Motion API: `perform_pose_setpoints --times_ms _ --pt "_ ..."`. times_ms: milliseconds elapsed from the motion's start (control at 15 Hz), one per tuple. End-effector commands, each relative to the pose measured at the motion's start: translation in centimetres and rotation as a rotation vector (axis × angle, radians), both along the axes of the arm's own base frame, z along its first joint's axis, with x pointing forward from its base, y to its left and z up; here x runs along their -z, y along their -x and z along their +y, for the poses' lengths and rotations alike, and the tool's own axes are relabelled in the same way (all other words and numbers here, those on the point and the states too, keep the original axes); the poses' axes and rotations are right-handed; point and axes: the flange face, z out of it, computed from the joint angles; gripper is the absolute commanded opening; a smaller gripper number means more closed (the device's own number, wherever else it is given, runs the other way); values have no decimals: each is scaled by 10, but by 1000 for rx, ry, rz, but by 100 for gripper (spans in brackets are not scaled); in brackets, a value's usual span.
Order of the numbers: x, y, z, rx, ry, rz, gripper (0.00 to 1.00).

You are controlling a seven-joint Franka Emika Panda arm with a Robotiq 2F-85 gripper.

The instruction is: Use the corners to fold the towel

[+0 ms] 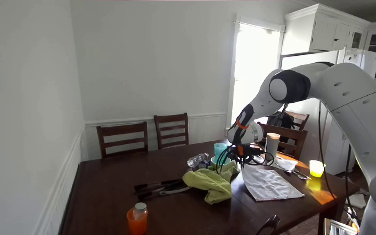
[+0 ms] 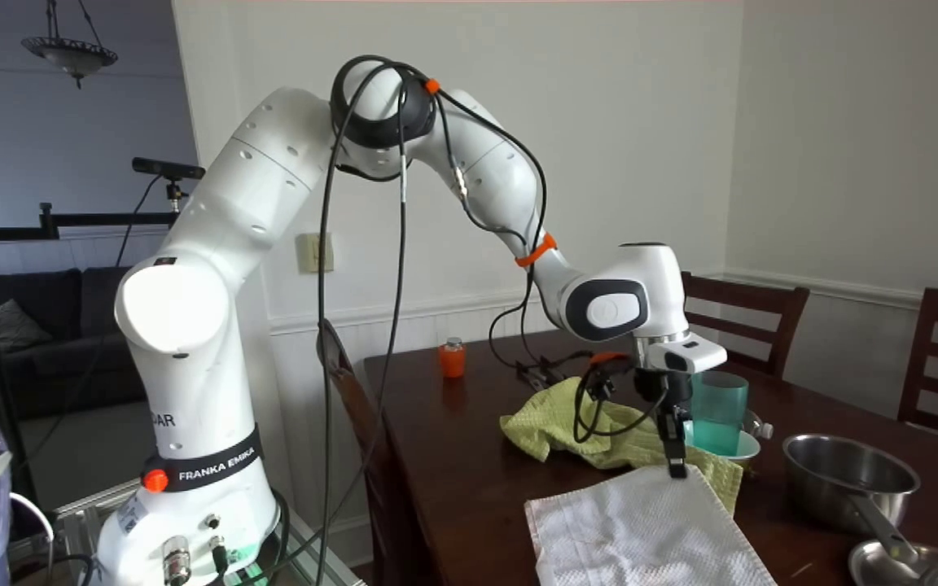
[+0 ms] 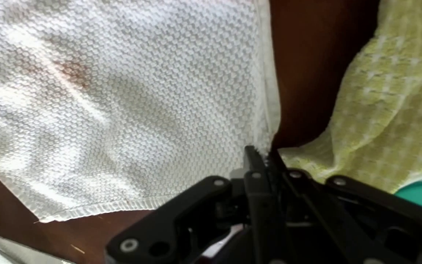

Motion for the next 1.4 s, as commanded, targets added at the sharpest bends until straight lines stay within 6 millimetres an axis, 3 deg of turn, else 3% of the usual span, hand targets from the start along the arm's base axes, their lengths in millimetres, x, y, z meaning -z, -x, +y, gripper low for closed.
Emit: perform_pose_setpoints --times_ms 0,733,1333 --pt "-20 24 4 -1 -5 -1 1" --pt "-21 99 6 -80 -12 117 1" --pt "1 154 5 -146 -56 213 1"
